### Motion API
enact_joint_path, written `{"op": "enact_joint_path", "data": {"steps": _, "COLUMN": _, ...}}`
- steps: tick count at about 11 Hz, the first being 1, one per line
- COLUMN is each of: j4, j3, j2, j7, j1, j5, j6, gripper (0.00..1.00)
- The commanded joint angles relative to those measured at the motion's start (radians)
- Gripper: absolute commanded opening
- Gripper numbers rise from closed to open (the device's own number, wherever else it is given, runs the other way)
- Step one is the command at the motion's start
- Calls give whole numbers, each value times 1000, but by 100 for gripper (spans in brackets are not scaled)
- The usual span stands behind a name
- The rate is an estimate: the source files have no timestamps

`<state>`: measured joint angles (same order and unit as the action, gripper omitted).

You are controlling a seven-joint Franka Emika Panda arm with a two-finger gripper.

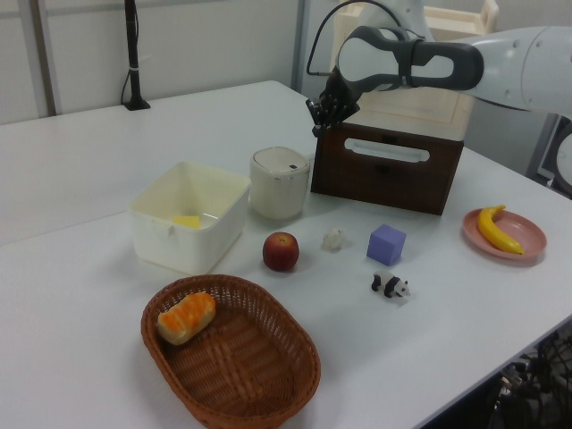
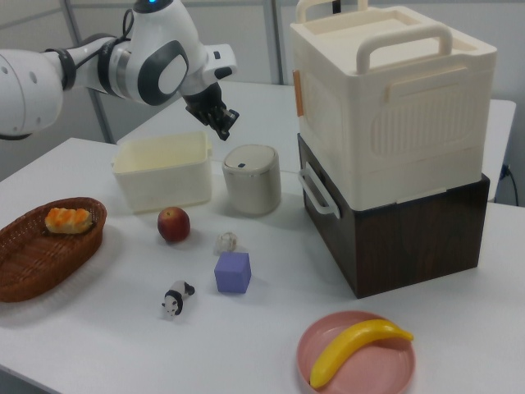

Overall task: Open the trash can
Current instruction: 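Move the gripper down toward the lid of the small trash can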

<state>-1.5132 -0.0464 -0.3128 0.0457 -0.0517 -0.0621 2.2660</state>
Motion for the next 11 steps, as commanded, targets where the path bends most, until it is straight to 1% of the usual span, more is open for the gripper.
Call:
{"op": "enact_joint_path", "data": {"steps": 1, "j4": 45, "j3": -6, "j2": -52, "j7": 6, "j1": -2, "j5": -4, "j6": 35, "gripper": 0}}
{"op": "enact_joint_path", "data": {"steps": 5, "j4": 88, "j3": -4, "j2": -98, "j7": 2, "j1": -2, "j5": -1, "j6": 38, "gripper": 0}}
{"op": "enact_joint_path", "data": {"steps": 7, "j4": 88, "j3": -4, "j2": -106, "j7": 0, "j1": -2, "j5": 11, "j6": 41, "gripper": 0}}
{"op": "enact_joint_path", "data": {"steps": 9, "j4": 88, "j3": -4, "j2": -130, "j7": 2, "j1": 10, "j5": 18, "j6": 91, "gripper": 0}}
{"op": "enact_joint_path", "data": {"steps": 11, "j4": 99, "j3": -3, "j2": -150, "j7": 2, "j1": 15, "j5": 25, "j6": 96, "gripper": 0}}
